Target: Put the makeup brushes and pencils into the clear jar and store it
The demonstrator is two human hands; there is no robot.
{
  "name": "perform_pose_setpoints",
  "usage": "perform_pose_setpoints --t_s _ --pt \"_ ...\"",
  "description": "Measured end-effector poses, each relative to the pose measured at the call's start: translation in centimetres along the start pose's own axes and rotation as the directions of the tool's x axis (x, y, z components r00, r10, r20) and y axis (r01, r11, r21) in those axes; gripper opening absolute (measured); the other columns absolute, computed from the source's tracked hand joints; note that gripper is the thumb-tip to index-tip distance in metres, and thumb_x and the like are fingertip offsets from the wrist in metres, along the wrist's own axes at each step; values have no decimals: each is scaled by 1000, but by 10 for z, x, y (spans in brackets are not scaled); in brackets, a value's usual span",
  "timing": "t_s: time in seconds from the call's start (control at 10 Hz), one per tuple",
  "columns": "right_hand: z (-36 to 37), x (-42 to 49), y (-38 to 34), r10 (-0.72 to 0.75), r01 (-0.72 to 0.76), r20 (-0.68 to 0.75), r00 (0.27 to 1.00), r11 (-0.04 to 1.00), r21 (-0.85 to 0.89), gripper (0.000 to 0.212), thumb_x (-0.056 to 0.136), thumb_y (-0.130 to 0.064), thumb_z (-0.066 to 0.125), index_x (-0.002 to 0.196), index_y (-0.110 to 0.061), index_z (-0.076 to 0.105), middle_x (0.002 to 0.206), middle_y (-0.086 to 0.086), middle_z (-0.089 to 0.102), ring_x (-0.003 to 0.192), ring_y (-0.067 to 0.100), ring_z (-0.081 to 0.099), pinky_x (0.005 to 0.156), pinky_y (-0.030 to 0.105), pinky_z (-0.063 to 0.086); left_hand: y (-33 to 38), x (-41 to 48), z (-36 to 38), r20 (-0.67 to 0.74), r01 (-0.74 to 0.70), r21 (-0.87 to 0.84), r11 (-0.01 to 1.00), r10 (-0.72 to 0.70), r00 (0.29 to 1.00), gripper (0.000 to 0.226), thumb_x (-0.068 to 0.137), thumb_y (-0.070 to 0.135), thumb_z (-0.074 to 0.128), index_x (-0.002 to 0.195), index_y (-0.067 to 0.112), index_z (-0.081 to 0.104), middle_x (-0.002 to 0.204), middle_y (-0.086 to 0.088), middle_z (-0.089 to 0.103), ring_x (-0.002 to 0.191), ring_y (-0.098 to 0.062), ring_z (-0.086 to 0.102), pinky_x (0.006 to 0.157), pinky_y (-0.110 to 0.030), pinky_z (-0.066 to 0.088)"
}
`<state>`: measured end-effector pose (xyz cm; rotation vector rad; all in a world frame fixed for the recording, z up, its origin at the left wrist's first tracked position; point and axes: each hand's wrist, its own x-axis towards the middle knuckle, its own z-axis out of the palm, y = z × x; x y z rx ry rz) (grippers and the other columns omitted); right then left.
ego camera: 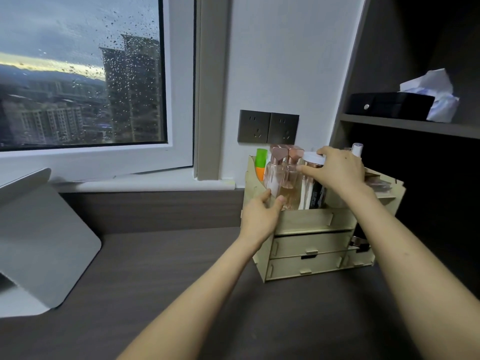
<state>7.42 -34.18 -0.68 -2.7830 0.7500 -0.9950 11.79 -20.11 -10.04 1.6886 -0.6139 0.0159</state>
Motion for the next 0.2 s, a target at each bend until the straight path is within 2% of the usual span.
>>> perform_pose_setpoints --t_s 0.1,0.2 --pt "-2 -6 -1 23 -23 -2 1000 993 -114 75 72 -69 56 125 -17 52 120 20 56 112 36 52 79 39 45 1 -2 -2 24 14 -9 1000 -14 1000 53 90 37 53 137 13 41 141 -5 47 129 -19 42 106 -34 34" --pt "-7 -20 -7 18 -43 -186 982 991 -130 68 78 -61 56 124 -12 51 120 21 50 103 40 55 73 39 45 3 -6 -12 6 35 -35 999 -35 999 53 89 39 53 135 15 43 135 -6 52 123 -21 48 102 -38 39"
